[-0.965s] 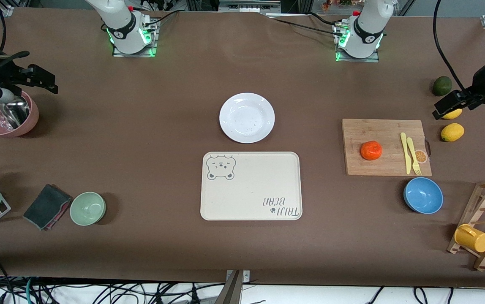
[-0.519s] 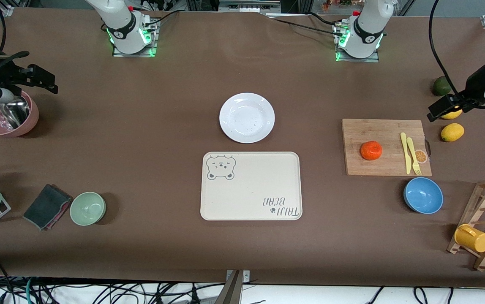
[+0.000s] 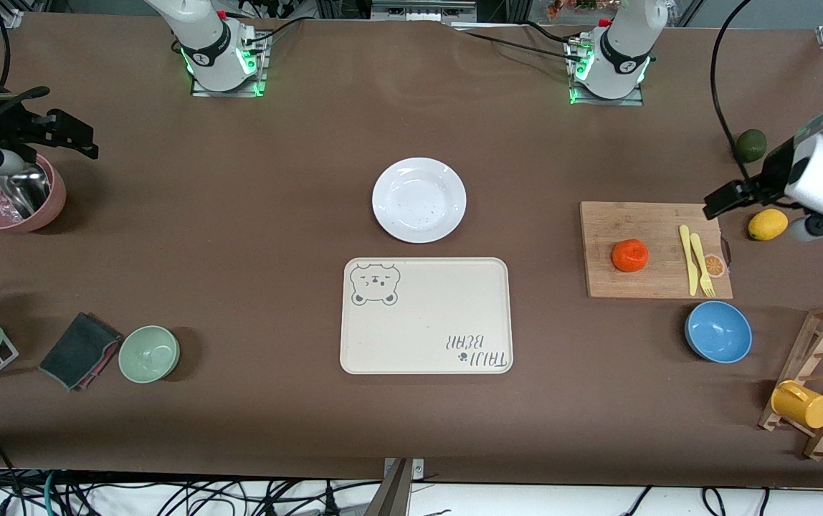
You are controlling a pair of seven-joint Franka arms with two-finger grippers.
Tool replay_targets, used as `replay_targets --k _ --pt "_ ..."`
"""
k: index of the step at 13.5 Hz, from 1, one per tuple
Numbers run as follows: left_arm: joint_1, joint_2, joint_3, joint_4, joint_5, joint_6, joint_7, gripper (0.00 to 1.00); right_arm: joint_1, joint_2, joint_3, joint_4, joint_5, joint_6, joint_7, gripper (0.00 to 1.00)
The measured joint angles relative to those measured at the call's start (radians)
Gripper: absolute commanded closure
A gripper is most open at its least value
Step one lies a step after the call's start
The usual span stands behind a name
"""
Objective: Place orange and plate with both arms
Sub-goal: 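Reach the left gripper down to the orange on the cutting board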
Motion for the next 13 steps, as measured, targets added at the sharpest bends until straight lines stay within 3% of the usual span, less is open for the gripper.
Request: replay_targets --k 7,13 --pt "0.027 0.023 -0.005 -0.053 -0.011 0.037 0.090 0.00 0.000 0.000 0.000 0.000 0.000 0.000 0.000 0.00" --pt "0.056 0.025 -0.006 -0.245 -0.096 0.260 0.180 0.00 0.000 0.000 0.000 0.000 0.000 0.000 0.000 0.00"
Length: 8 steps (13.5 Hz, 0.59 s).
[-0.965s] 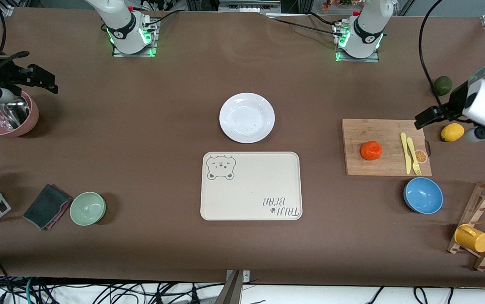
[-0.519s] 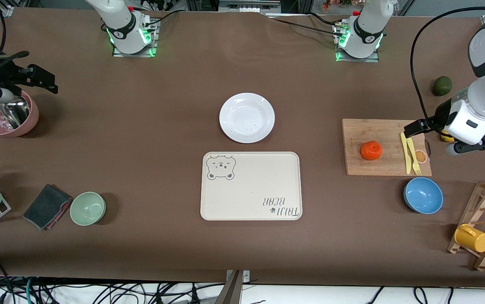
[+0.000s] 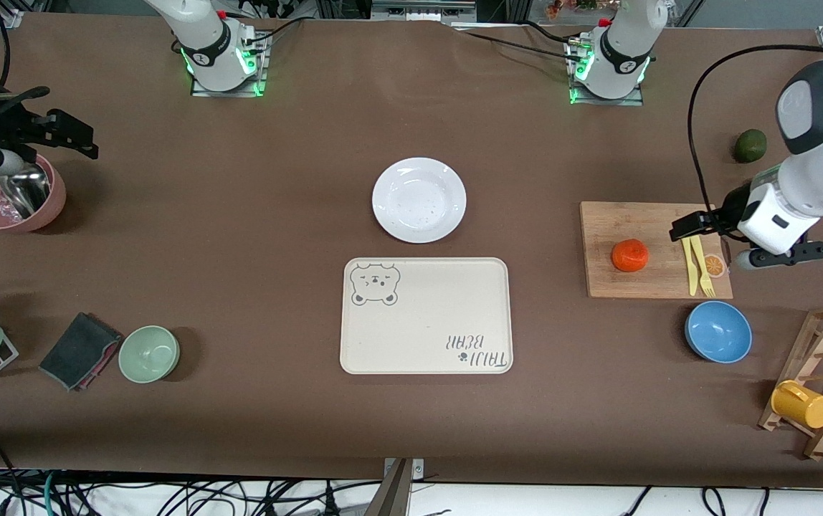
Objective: Place orange and plate with both arms
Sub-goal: 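Reach the left gripper down to the orange on the cutting board, then close the left gripper on the orange and lift it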
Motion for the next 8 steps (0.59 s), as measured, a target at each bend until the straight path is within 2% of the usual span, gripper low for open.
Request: replay_targets --k 5,8 --pt "0.000 0.012 -0.027 -0.212 0.000 0.258 0.002 0.00 0.000 0.000 0.000 0.000 0.000 0.000 0.000 0.00" --pt "-0.003 0.052 -0.045 -0.252 0.000 0.320 0.002 0.00 0.000 0.000 0.000 0.000 0.000 0.000 0.000 0.00"
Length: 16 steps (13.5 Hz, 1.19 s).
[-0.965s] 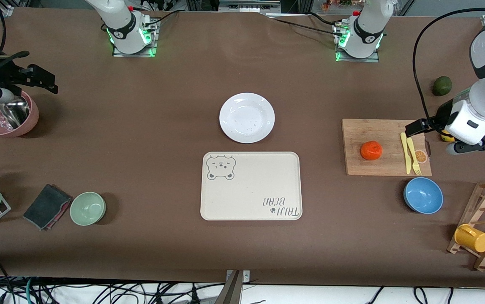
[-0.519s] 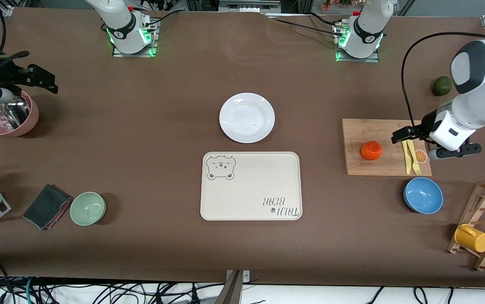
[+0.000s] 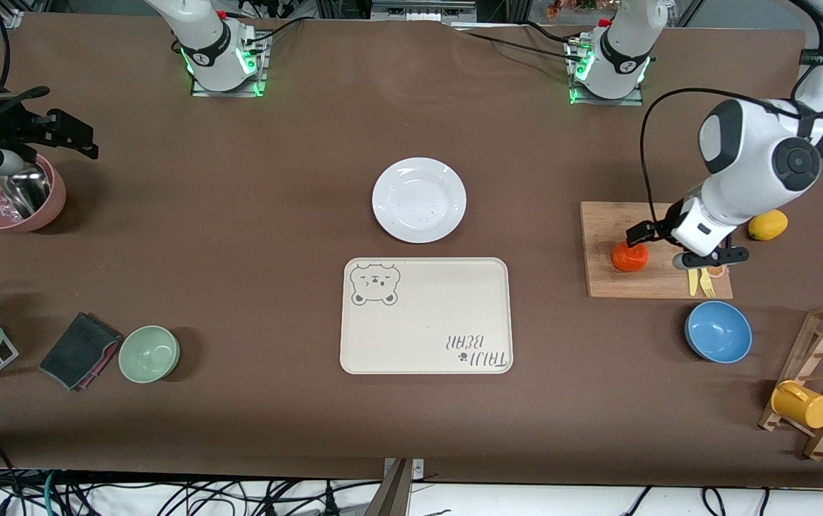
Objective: Place orange and plate with both arms
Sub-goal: 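Close the left gripper on the orange and lift it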
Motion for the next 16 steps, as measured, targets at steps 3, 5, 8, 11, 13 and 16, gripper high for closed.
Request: replay_targets --k 3,5,8,11,13,16 --pt "0.000 0.056 0.000 -0.002 0.036 0.048 0.003 0.00 0.000 0.000 0.000 0.000 0.000 0.000 0.000 0.00" --pt "0.000 0.082 0.000 -0.002 0.054 0.075 0.003 0.00 0.000 0.000 0.000 0.000 0.000 0.000 0.000 0.00" --pt "0.000 0.123 0.000 -0.003 0.055 0.112 0.005 0.00 0.000 0.000 0.000 0.000 0.000 0.000 0.000 0.00" --pt "0.001 0.172 0.000 -0.003 0.055 0.150 0.007 0.00 0.000 0.000 0.000 0.000 0.000 0.000 0.000 0.00" --pt "0.001 0.192 0.005 -0.003 0.057 0.168 0.011 0.00 0.000 0.000 0.000 0.000 0.000 0.000 0.000 0.00" --pt "0.004 0.201 0.013 -0.003 0.057 0.173 0.014 0.00 0.000 0.000 0.000 0.000 0.000 0.000 0.000 0.00"
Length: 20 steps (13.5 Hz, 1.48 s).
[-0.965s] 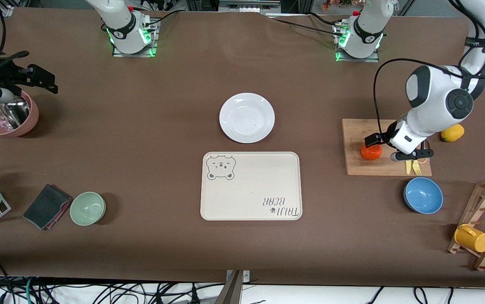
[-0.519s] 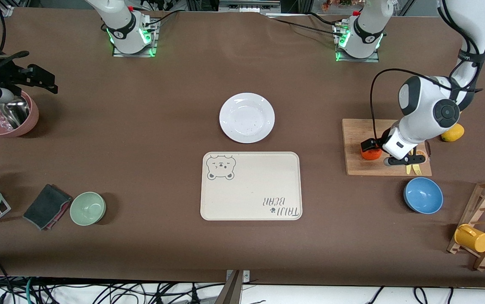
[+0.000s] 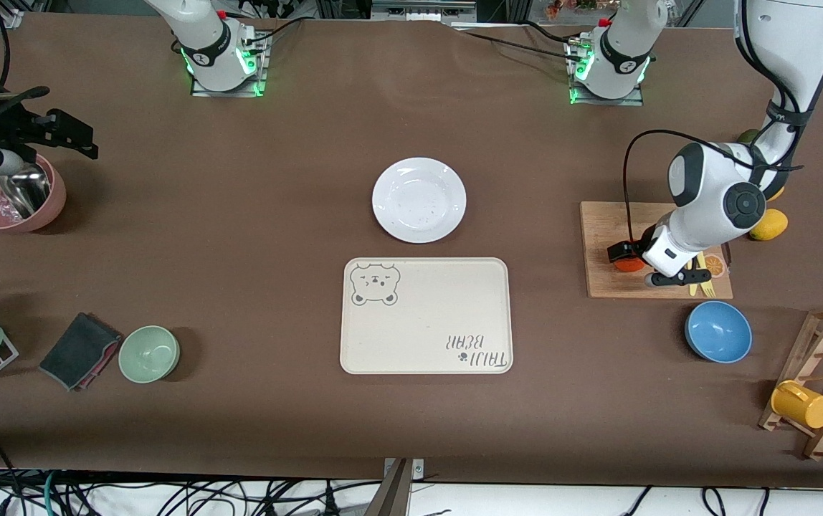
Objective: Place orange and plate with both arms
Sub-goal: 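Close the left gripper on the orange and lift it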
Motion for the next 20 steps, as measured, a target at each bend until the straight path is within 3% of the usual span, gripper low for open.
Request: replay_targets --k 12,14,16,17,18,19,20 --pt "0.005 -0.025 -0.001 0.016 0.000 -0.026 0.001 0.00 0.000 0.000 0.000 0.000 0.000 0.000 0.000 0.00" --pt "0.005 -0.017 -0.001 0.013 0.000 -0.026 0.001 0.04 0.000 0.000 0.000 0.000 0.000 0.000 0.000 0.00" --pt "0.005 -0.005 -0.001 0.012 0.000 -0.025 0.001 0.31 0.000 0.000 0.000 0.000 0.000 0.000 0.000 0.00" --pt "0.005 0.000 -0.001 0.012 0.000 -0.025 0.001 0.61 0.000 0.000 0.001 0.000 0.000 0.000 0.000 0.00" --pt "0.005 0.002 -0.001 0.012 0.000 -0.025 0.001 0.82 0.000 0.000 0.001 0.000 0.000 0.000 0.000 0.00" --pt "0.005 0.000 -0.003 0.013 0.000 -0.024 0.001 0.96 0.000 0.000 0.000 0.000 0.000 0.000 0.000 0.00" --pt "0.005 0.000 -0.003 0.013 0.000 -0.024 0.001 1.00 0.000 0.000 0.000 0.000 0.000 0.000 0.000 0.00"
